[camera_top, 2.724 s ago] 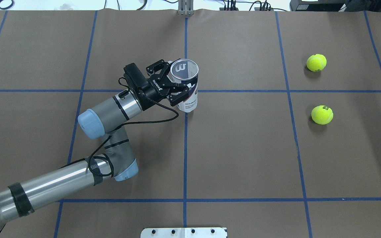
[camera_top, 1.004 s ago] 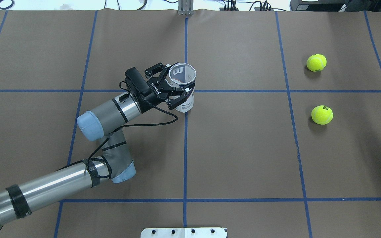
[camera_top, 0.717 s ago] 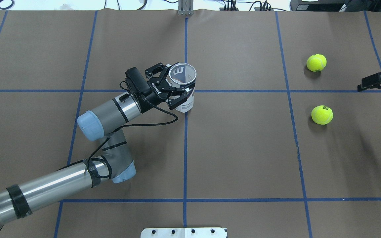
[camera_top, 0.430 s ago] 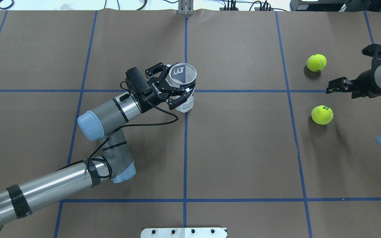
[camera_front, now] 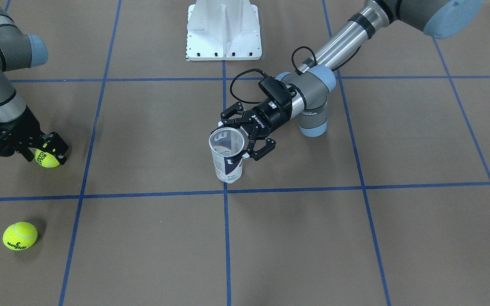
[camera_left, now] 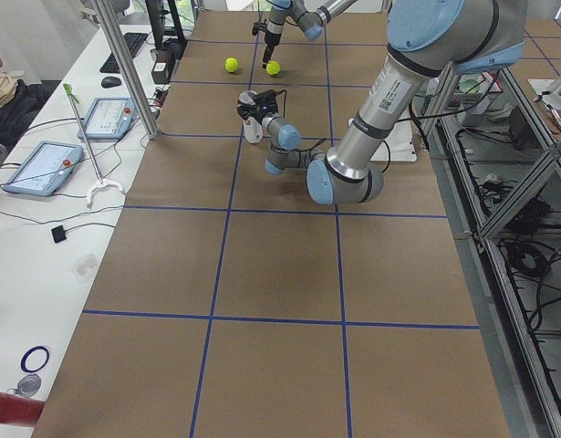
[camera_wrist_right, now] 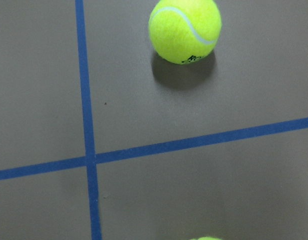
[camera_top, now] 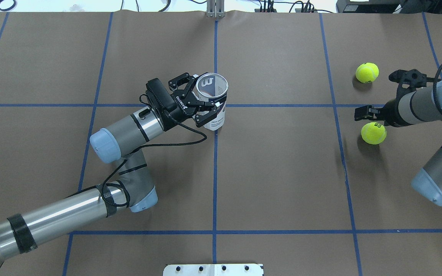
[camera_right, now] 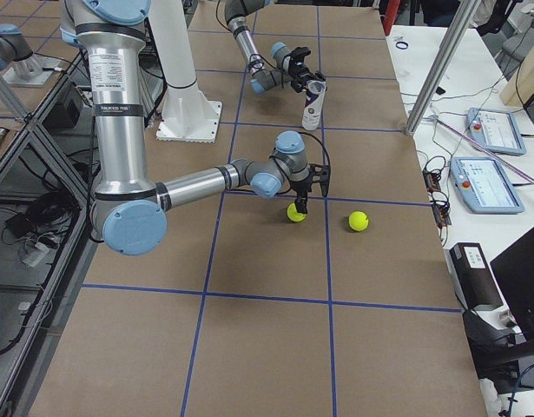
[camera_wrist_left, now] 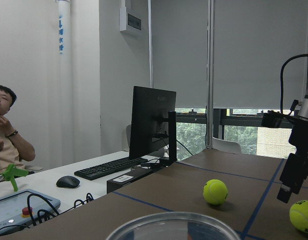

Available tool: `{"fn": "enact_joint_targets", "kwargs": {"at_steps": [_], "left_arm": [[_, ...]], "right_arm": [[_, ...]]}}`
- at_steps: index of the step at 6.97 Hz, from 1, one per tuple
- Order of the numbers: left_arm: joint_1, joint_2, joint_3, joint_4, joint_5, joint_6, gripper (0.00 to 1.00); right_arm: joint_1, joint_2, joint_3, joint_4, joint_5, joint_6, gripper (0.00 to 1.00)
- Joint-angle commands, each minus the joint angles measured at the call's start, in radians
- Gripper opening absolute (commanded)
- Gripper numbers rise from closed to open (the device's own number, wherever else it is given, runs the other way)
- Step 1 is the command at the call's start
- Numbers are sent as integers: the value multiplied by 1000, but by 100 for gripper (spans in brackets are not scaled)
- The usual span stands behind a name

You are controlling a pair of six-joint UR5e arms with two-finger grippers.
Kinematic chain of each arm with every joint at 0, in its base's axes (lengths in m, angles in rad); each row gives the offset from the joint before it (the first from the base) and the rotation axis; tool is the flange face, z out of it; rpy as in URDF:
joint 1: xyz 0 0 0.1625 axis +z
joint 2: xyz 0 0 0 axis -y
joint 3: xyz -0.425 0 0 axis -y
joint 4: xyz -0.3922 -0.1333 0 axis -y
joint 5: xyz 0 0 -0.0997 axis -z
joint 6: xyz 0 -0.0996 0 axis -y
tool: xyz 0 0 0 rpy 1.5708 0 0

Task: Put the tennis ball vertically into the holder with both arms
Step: 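Reach the right gripper down and grasp the nearer yellow tennis ball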

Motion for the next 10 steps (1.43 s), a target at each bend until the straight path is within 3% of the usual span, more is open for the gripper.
{"fn": "enact_joint_targets", "kwargs": {"at_steps": [1,5,6,7,8,9,10], "left_arm": [[0,0,0,0,1,0,86],[0,0,0,0,1,0,86],[0,0,0,0,1,0,86],[0,0,0,0,0,0,86],[0,0,0,0,0,0,86],[1,0,0,0,1,0,86],[2,0,0,0,0,0,86]], "right_arm": [[-34,-23,-1,-7,-23,-30,99],[-54,-33,-6,-29,-40,-98,99],[-52,-31,-3,-29,-57,-98,73],[-52,-30,-2,-29,-54,-98,12],[-51,-28,20,-29,-51,-96,0],[-42,-23,69,-64,-37,-93,0],[-11,12,174,-236,2,-92,0]]}}
